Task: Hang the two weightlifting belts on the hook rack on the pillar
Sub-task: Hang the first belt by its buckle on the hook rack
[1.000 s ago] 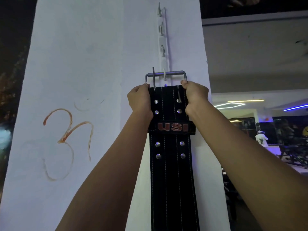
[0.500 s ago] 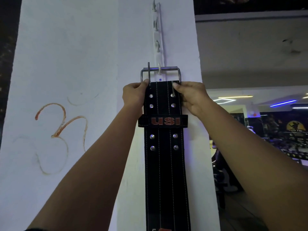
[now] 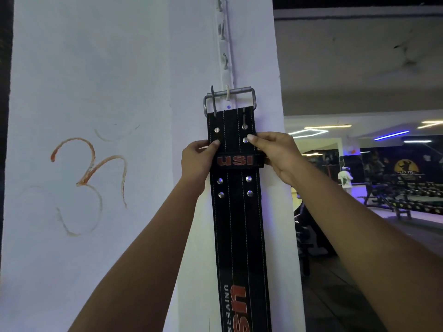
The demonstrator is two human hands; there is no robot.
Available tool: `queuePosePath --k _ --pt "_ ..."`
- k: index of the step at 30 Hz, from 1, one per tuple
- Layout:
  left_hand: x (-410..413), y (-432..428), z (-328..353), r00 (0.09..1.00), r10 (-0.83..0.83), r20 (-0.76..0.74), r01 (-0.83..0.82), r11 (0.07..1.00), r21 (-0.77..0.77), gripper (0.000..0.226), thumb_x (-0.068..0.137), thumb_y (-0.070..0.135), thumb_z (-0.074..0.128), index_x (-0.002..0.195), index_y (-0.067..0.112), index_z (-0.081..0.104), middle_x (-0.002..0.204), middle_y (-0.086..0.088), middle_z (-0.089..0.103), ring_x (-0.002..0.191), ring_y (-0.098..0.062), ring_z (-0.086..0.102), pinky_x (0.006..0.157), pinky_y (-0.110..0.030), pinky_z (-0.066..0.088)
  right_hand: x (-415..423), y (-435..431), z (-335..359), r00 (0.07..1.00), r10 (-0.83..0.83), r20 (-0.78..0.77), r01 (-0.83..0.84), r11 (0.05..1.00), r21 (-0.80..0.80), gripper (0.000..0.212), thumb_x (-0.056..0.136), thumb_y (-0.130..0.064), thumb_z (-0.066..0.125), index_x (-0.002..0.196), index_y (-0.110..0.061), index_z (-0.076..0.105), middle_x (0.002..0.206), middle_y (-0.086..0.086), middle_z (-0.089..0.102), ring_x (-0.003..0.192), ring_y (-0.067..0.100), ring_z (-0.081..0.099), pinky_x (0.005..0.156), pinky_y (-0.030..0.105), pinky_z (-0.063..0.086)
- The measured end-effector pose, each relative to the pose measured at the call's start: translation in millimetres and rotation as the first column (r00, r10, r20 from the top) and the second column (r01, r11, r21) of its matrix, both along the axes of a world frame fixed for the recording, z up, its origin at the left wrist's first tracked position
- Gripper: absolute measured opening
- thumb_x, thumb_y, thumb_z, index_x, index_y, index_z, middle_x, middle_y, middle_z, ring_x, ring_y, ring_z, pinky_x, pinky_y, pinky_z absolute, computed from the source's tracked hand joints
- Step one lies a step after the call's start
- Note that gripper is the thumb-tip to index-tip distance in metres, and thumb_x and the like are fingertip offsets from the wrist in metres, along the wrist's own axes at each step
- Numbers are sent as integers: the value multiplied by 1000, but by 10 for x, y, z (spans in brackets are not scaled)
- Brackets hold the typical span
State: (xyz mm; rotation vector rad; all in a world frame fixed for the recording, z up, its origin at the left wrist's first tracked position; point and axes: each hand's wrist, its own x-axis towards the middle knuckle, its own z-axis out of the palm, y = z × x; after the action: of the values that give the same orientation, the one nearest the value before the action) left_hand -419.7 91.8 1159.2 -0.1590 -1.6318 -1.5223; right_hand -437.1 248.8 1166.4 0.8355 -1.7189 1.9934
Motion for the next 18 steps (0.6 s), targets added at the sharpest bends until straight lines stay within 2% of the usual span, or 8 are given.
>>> queuePosePath --k 3,5,8,10,12,15,18 --pt "160 67 -176 1000 -4 9 4 1000 26 51 80 38 68 121 9 58 116 -10 66 105 -23 64 99 -44 49 142 45 -155 998 -60 37 60 998 8 33 81 -21 69 111 -7 62 115 9 64 107 22 61 100 37 48" --pt "276 120 -295 1000 -4 22 3 999 50 54 84 33 66 130 11 49 125 -9 60 112 -22 60 103 -44 45 207 80 -246 996 -79 47 79 997 4 44 82 -19 69 121 -3 57 116 9 62 110 22 59 101 36 46" --pt "549 219 -508 998 8 67 -13 998 67 60 85 29 64 137 13 39 132 -10 55 118 -25 56 106 -47 42 419 182 -431 995 -66 80 66 998 -4 46 82 -16 68 123 -2 54 120 13 61 116 26 58 103 38 45" --pt "761 320 -678 995 13 99 -20 997 74 55 85 26 64 135 12 42 127 -9 58 115 -24 57 105 -46 42 581 265 -578 993 -53 110 52 999 6 46 82 -15 67 123 1 53 126 18 60 117 28 58 105 41 44" --pt "989 453 -878 992 8 122 -18 997 80 49 87 23 62 131 10 46 117 -8 61 109 -23 59 99 -40 46 755 335 -777 991 -18 133 14 999 33 38 83 -13 66 116 5 58 122 23 62 117 32 58 104 41 45" --pt "1342 655 -1225 988 8 157 -24 995 101 42 89 21 60 128 8 50 111 -7 60 102 -22 60 88 -35 48 1017 429 -1105 978 62 199 -80 993 85 41 84 -14 66 121 -1 57 110 12 63 109 25 60 93 32 47" --pt "1675 774 -1664 970 14 243 -54 986 160 41 89 22 59 127 7 52 115 -10 61 104 -24 62 90 -38 49 1243 490 -1500 957 97 273 -143 977 157 46 83 -17 66 127 -5 54 121 12 63 112 23 59 95 31 48"
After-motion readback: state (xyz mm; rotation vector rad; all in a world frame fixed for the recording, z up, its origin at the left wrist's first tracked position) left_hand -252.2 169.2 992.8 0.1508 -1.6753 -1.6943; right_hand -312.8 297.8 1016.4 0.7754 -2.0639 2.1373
